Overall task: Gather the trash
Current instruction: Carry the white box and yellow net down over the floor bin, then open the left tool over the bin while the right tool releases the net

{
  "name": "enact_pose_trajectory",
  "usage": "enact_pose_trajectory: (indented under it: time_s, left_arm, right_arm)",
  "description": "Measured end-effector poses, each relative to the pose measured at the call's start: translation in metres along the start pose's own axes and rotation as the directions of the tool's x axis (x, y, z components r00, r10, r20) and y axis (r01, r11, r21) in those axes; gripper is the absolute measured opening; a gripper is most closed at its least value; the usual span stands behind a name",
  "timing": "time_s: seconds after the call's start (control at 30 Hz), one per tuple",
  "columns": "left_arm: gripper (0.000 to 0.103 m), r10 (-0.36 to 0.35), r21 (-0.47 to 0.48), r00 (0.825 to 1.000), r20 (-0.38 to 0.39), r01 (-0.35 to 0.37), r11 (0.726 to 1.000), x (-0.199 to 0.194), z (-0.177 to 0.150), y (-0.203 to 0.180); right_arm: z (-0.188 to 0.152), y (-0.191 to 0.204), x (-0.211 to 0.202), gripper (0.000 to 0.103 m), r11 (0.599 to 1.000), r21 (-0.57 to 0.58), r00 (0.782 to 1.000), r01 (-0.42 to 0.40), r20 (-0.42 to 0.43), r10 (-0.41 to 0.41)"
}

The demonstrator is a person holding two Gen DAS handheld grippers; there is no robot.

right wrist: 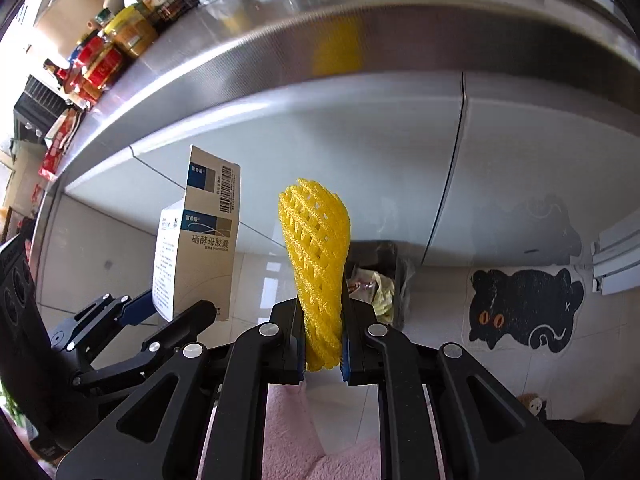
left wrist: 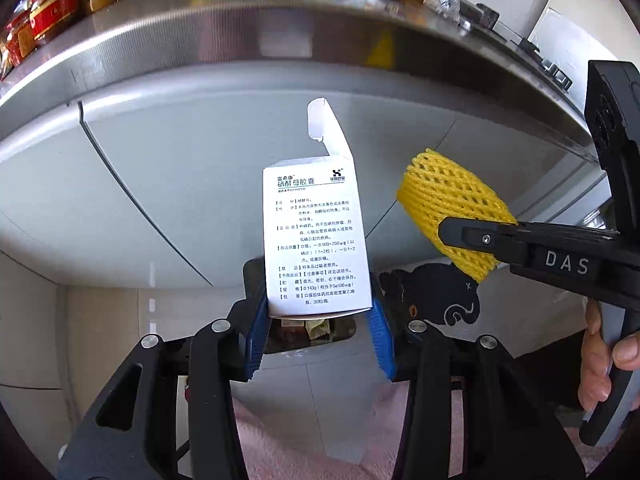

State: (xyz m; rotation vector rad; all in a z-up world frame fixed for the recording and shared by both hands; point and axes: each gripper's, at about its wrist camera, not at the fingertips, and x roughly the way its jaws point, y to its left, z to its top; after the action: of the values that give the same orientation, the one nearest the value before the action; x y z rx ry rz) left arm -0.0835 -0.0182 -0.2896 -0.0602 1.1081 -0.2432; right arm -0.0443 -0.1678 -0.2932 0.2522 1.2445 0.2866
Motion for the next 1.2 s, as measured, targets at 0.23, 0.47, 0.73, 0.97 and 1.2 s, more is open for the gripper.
enact_pose_trajectory:
  time_s: [0.23,0.47,0.73,0.97,1.2]
  left_arm:
    - [0.042,-0.022,-0.067,0.989,-0.149,0.013,0.998,0.086,-0.023,0.024]
    - [0.042,-0.036,-0.096,0.967,-0.253,0.012,0.995,0.163,-0.040,0.050]
    - [0.042,-0.055,-0.082,0.955,-0.292,0.032,0.996,0.210,-0.053,0.052]
    - [0.043,-0.073,-0.097,0.950,-0.304,0.045,0.994,0.230,-0.060,0.055]
    - [0.043,-0.079,-0.118,0.944,-0.320,0.043,0.992,0.238,-0.057,0.065]
  right_arm:
    - [-0.001,-0.021,0.072,0.014,0.994,0.105,0.997,0.007,-0.076,0.001]
    - [-0.008,-0.057,0.149,0.014,0.962,0.271,0.990,0.025,-0.140,0.014]
    - [-0.018,-0.078,0.209,0.014,0.935,0.351,0.979,0.060,-0.202,0.013]
    - [-0.020,-0.083,0.231,0.016,0.923,0.381,0.976,0.053,-0.217,0.033]
    - [-0.014,-0.079,0.238,0.017,0.933,0.356,0.975,0.058,-0.220,0.023]
